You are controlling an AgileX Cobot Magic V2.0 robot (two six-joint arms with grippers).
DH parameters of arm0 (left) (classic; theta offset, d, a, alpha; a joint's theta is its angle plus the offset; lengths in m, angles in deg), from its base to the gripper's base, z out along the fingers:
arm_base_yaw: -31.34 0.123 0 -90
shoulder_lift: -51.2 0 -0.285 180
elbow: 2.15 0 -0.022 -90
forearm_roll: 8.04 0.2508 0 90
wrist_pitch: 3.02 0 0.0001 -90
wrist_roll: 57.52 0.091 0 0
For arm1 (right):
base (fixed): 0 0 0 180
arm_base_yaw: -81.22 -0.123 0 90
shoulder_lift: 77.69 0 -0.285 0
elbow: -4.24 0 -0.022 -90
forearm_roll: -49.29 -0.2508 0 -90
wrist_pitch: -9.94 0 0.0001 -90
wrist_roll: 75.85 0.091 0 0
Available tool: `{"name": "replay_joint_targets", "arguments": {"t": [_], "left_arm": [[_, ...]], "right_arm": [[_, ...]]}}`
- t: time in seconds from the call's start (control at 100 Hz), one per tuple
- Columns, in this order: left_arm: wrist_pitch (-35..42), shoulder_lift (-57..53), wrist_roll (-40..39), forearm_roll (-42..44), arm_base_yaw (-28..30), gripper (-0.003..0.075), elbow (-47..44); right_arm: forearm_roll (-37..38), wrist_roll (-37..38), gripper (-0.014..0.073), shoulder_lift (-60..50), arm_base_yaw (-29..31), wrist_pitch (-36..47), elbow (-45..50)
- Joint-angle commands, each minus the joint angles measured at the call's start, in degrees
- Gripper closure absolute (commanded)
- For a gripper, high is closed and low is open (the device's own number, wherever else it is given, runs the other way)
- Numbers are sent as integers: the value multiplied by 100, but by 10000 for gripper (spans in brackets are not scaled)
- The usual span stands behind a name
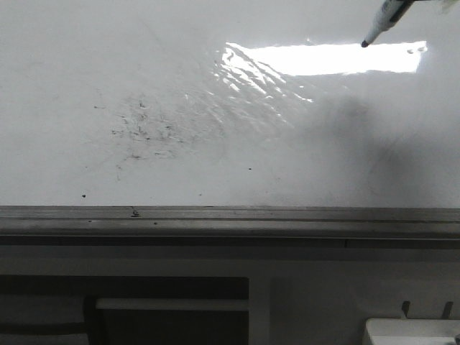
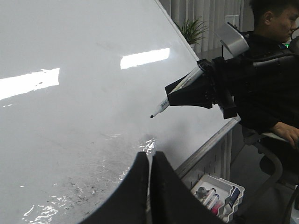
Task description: Write number 8 on whiteboard
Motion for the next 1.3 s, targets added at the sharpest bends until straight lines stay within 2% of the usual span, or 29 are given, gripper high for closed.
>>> {"name": "replay_joint_targets", "arguments": {"t": [0.0, 0.26, 0.8, 1.29], "left_arm": [[263, 64, -71, -178, 15, 741, 127], [263, 64, -71, -178, 15, 741, 127], [273, 64, -71, -178, 15, 741, 78], [274, 64, -71, -178, 15, 741, 56]], "right_arm": [[91, -17, 637, 139, -6, 288, -145], [-137, -17, 637, 603, -6, 288, -145], [-220, -17, 637, 662, 5, 843, -145], [-429, -17, 638, 1106, 5, 51, -145]]}}
